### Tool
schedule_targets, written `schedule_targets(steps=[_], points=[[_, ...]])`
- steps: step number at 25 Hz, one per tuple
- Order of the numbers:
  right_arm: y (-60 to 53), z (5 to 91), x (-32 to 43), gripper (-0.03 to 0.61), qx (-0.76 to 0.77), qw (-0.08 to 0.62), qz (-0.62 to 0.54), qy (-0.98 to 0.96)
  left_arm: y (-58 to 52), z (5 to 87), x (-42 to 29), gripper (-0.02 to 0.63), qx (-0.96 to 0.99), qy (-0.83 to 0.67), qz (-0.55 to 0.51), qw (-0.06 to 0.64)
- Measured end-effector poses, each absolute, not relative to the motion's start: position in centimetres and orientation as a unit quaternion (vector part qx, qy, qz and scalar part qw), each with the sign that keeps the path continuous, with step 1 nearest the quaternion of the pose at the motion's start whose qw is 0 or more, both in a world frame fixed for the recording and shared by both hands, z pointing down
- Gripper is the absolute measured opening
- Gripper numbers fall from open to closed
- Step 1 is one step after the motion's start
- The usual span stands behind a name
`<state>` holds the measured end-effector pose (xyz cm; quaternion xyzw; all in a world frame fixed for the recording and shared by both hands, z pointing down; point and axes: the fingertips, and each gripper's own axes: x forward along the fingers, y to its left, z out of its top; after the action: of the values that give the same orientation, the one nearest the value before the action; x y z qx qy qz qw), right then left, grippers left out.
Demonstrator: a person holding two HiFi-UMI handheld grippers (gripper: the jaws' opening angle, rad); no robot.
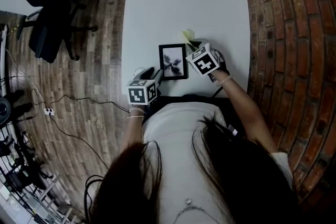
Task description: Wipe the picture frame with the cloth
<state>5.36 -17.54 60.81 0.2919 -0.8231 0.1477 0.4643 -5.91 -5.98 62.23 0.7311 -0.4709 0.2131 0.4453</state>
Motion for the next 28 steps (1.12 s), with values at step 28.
schedule_targets(steps=[28], points=[[-14.4, 60.9, 4.0, 0.034, 0.241, 0.468, 0.158, -0.835, -6.1, 62.4, -5.8, 0.155, 0.731, -0.471, 0.214, 0.444]])
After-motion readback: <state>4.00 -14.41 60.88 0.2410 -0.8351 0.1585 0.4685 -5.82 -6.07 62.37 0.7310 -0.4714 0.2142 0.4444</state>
